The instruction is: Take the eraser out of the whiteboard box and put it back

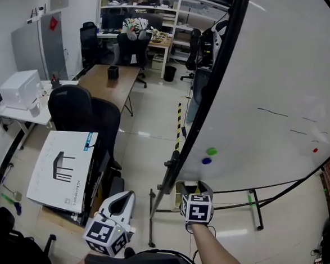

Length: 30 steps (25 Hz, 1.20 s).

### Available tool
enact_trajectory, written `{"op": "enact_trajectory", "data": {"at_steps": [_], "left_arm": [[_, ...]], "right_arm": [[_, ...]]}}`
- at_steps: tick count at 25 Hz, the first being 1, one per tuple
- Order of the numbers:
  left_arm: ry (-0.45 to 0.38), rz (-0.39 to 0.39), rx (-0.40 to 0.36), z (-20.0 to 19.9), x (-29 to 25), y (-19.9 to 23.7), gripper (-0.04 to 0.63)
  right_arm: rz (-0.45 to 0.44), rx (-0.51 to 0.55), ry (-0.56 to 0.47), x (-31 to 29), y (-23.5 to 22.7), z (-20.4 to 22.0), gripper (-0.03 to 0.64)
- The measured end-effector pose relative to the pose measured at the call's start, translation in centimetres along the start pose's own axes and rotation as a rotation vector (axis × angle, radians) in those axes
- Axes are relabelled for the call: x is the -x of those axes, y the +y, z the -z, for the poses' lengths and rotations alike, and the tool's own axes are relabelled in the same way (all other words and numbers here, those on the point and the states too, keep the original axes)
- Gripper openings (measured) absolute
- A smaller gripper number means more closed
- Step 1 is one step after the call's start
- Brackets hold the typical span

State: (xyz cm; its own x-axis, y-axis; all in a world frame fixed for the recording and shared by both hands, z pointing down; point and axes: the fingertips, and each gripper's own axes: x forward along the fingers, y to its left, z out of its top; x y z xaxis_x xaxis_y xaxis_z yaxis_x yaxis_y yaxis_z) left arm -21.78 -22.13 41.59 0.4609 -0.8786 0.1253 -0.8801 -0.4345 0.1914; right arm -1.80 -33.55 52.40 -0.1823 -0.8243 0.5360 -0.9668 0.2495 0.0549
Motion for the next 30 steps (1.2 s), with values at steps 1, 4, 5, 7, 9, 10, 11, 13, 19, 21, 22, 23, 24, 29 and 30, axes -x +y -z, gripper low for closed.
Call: {"op": "enact_trajectory", "data": {"at_steps": [1, 4, 5, 7, 9, 10, 11, 13, 19, 21, 22, 23, 24, 29, 30], "left_arm": [[0.000, -0.004, -0.002, 0.0, 0.1, 0.1, 0.021], [0.000, -0.010, 0.003, 0.2, 0.6, 0.5, 0.021], [0.001, -0.014, 0.004, 0.3, 0.7, 0.6, 0.021], [0.001, -0.020, 0.006, 0.3, 1.0, 0.7, 0.021], [-0.004, -0.024, 0.001, 0.0, 1.1, 0.7, 0.021], [-0.007, -0.023, -0.003, -0.1, 1.1, 0.5, 0.021], [-0.009, -0.020, -0.004, -0.2, 1.1, 0.3, 0.021], [-0.014, -0.010, -0.007, -0.6, 1.1, -0.3, 0.021], [-0.045, 0.035, -0.007, -1.7, 1.0, -3.1, 0.021], [-0.047, 0.051, -0.016, -1.9, 0.8, -4.1, 0.021], [-0.046, 0.051, -0.021, -2.1, 0.8, -4.5, 0.021], [-0.045, 0.050, -0.025, -2.3, 0.8, -4.9, 0.021], [-0.046, 0.048, -0.028, -2.6, 0.7, -5.3, 0.021], [-0.070, 0.061, -0.071, -4.2, 1.0, -7.3, 0.020], [-0.081, 0.066, -0.086, -4.6, 1.1, -7.9, 0.020]], "right_arm": [[0.005, 0.002, 0.001, 0.0, -0.1, 0.0, 0.298], [0.005, 0.008, -0.003, 0.1, 0.0, -0.1, 0.290], [0.002, 0.007, -0.004, 0.1, 0.1, -0.1, 0.289], [-0.010, -0.003, -0.010, 0.3, 0.0, -0.1, 0.287], [-0.029, -0.028, -0.035, 0.7, -0.3, -0.2, 0.287], [-0.044, -0.045, -0.056, 1.1, -0.5, -0.5, 0.287], [-0.061, -0.062, -0.082, 1.6, -0.6, -0.9, 0.286], [-0.091, -0.093, -0.135, 2.9, -0.9, -1.9, 0.285], [-0.142, -0.131, -0.260, 8.1, -2.4, -4.5, 0.284], [-0.148, -0.133, -0.300, 9.9, -3.1, -5.4, 0.284], [-0.152, -0.132, -0.319, 10.9, -3.5, -5.8, 0.284], [-0.158, -0.128, -0.337, 12.0, -3.8, -6.3, 0.284], [-0.164, -0.123, -0.353, 13.0, -4.1, -6.7, 0.282], [-0.178, -0.081, -0.428, 18.4, -5.7, -8.4, 0.281], [-0.177, -0.078, -0.439, 19.4, -6.2, -8.5, 0.281]]}}
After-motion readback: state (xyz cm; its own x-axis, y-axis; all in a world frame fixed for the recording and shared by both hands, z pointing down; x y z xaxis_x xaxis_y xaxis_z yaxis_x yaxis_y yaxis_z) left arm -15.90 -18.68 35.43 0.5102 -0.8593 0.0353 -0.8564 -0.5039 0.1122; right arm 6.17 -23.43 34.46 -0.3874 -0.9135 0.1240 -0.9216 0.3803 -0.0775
